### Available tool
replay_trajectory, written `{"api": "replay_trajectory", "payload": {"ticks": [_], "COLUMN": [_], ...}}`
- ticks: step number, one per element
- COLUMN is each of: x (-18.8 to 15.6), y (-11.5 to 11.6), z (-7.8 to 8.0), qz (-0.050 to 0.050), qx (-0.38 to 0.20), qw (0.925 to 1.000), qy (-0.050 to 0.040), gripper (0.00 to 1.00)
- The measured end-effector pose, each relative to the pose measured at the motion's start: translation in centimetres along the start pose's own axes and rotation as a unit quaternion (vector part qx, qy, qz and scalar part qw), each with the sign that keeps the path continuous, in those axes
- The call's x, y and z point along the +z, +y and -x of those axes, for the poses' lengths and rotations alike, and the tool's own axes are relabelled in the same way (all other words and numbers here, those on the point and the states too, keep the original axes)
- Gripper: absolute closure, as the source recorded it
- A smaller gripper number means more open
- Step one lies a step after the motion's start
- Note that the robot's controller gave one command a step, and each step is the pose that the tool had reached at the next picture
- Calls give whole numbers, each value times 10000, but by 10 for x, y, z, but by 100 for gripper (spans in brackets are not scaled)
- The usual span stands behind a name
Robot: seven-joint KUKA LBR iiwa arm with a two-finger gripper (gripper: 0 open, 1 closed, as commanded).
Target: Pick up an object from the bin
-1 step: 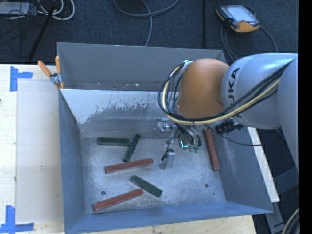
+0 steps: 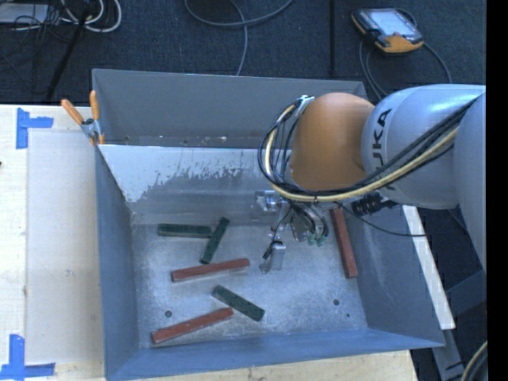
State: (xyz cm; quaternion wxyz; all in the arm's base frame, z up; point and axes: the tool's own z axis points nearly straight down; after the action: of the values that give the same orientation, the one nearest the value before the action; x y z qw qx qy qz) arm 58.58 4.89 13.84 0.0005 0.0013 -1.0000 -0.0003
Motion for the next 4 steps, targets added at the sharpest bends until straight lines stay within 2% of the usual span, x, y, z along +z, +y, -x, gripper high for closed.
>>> {"api": "replay_trajectory", "payload": {"ticks": [1,2,3,4], "x": [27,64,67,68], "y": [38,88,87,86], "z": [-21,-36,-38,-38], "qz": [-10,16,4,0], "qx": [-138,-271,-269,-260], "qw": [9999,9996,9996,9997], "qy": [-15,-34,-16,-6], "gripper": [0,100,0,100]}}
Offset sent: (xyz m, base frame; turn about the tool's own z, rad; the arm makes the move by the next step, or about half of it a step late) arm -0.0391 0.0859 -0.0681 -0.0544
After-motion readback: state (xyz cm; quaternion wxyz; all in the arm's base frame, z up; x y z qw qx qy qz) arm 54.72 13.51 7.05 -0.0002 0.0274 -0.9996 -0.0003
